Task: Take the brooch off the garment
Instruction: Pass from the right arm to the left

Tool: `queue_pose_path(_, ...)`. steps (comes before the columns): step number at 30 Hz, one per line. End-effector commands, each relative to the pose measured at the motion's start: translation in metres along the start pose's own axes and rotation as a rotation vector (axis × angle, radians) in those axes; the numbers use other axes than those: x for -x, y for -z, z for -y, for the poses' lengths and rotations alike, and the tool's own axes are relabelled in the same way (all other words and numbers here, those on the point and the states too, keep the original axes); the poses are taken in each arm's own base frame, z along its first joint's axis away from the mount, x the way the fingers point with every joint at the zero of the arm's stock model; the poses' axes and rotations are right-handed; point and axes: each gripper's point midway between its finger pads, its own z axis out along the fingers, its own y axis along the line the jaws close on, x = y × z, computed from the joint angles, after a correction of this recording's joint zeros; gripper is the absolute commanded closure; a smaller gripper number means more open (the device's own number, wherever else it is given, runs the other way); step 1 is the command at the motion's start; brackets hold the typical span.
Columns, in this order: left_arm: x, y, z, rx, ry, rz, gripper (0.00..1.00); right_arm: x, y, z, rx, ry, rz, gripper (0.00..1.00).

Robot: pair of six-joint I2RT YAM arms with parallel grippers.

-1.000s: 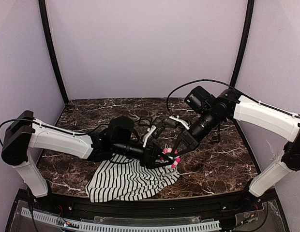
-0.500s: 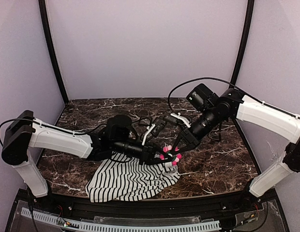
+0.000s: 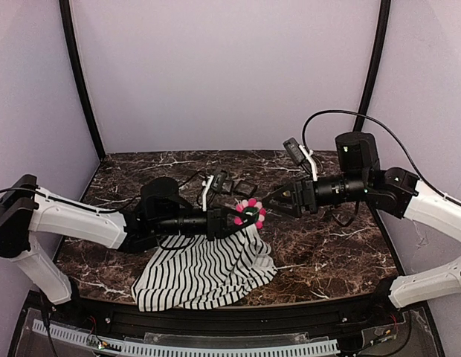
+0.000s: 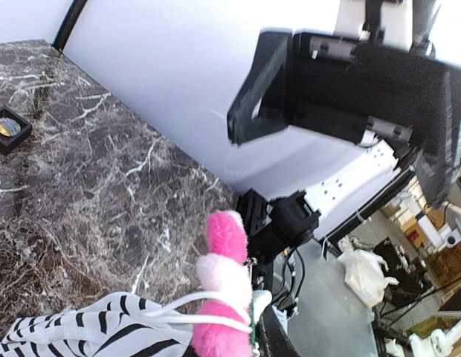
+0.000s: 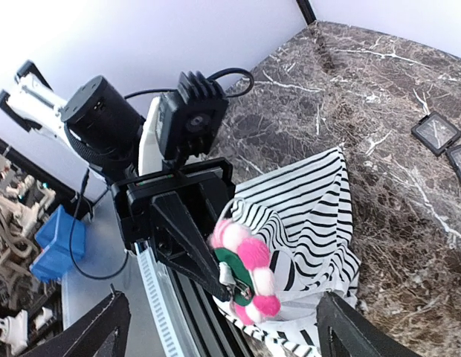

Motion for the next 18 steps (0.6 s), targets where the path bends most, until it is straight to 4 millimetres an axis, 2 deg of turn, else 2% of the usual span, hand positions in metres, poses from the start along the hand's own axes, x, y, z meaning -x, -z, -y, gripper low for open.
queue_pose_path(1,0.053,0.02,0.024,-0.06,0.018,0.244,0.99,0.021,0.001,-0.001,0.065,-0.067,0.218,0.15)
queue_pose_path(5,0.062,0.022,0.033,-0.104,0.035,0.284,0.99,0.029,0.008,-0.017,0.175,-0.078,0.309,0.21)
queue_pose_path(10,0.065,0.022,0.041,-0.152,0.044,0.293,0.99,0.023,0.004,-0.015,0.2,-0.1,0.316,0.34)
queue_pose_path(18,0.064,0.022,0.042,-0.146,0.031,0.276,0.99,0.026,0.004,-0.02,0.254,-0.118,0.355,0.58)
